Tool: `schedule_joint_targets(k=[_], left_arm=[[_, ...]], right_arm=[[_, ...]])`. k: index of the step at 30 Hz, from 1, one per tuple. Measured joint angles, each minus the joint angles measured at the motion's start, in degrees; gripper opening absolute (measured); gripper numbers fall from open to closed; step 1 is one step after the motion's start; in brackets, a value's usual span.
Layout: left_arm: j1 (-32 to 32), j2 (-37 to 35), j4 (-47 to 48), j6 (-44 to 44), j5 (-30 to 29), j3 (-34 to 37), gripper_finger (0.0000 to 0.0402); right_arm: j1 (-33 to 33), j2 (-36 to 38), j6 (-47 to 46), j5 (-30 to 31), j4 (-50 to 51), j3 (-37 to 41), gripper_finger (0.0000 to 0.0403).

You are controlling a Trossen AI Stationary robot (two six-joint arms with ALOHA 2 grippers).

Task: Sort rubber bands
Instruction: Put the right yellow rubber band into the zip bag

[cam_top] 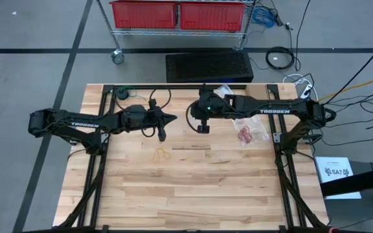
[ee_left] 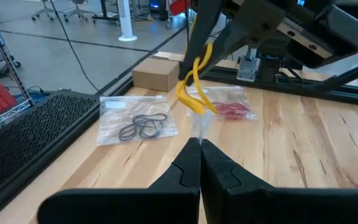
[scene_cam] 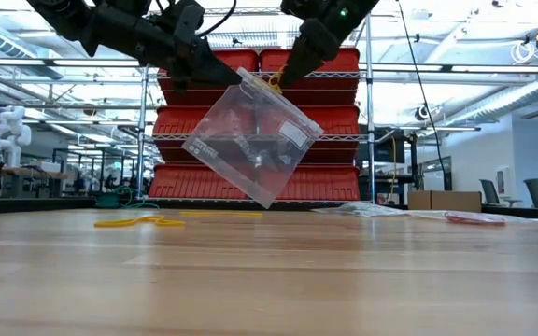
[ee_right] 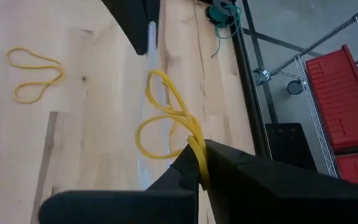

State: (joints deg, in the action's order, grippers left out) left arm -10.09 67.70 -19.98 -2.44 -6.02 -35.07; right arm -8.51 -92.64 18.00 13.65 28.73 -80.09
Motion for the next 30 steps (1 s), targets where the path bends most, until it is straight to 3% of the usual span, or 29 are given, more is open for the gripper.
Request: schedule_joint_targets(k=[17, 30], left_arm=[[0.00, 0.00, -0.01, -0.10, -0.34, 0.00, 0.0000], [0.00, 0.00, -0.34, -0.24, -0.40, 0.00, 0.0000]], right_arm=[[0.00, 0.00, -0.64, 1.40, 0.22, 0.00, 0.0000], [2.68, -0.02, -1.85, -2.06, 1.00, 0.00, 0.0000]])
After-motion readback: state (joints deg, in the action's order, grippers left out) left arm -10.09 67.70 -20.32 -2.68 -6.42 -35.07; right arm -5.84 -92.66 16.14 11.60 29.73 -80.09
